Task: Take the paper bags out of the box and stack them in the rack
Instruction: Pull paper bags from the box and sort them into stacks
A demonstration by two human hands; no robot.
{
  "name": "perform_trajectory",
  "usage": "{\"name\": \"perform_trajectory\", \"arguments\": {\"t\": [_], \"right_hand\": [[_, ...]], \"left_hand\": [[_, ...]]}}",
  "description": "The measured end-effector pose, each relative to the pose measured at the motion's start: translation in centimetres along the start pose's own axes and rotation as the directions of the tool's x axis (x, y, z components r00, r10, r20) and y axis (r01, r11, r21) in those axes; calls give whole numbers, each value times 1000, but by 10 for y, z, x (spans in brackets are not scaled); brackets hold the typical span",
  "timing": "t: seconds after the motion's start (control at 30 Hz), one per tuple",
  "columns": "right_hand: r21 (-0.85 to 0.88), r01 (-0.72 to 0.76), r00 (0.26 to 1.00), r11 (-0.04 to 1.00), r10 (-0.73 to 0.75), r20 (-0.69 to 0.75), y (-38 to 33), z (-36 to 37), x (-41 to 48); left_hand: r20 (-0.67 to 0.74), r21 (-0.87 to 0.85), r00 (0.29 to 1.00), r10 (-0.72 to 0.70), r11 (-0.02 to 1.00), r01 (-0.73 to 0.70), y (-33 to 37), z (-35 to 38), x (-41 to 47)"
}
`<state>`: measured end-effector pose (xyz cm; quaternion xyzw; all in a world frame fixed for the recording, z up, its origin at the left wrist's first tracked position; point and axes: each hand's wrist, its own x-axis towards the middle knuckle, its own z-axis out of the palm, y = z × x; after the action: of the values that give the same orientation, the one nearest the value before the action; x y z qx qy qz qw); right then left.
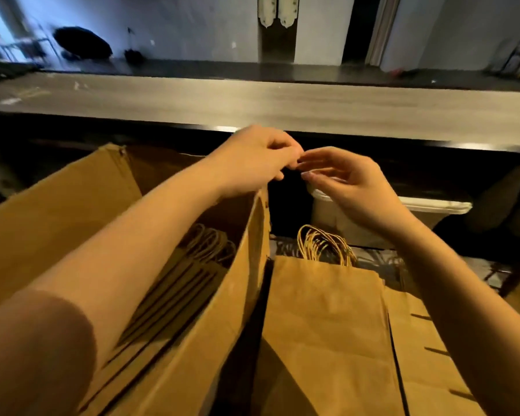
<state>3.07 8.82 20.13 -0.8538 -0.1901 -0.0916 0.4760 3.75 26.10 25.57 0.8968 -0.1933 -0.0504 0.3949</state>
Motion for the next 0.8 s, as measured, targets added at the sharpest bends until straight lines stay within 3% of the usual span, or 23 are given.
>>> {"name": "perform_trajectory", "arguments": {"t": [0.13,0.33,0.53,0.67,0.8], "right_hand": [[-23,101,990,995,-98,98,-48,45,42],[-241,254,939,937,-178,295,-95,128,86],[-507,342,864,791,-53,500,-76,212,113],[-655,462,711,598,191,676,-48,259,118],[-561,659,495,501,273,825,-27,284,114]], "left_hand": [[-131,56,990,-58,996,66,-41,-58,-24],[-273,168,950,-149,965,199,-124,-100,-65],[-287,228,913,-291,905,360,-215,-112,-88],[-237,212,896,-376,880,425,-242,-114,-102],[-180,276,920,-349,879,388,-241,-114,-103]]}}
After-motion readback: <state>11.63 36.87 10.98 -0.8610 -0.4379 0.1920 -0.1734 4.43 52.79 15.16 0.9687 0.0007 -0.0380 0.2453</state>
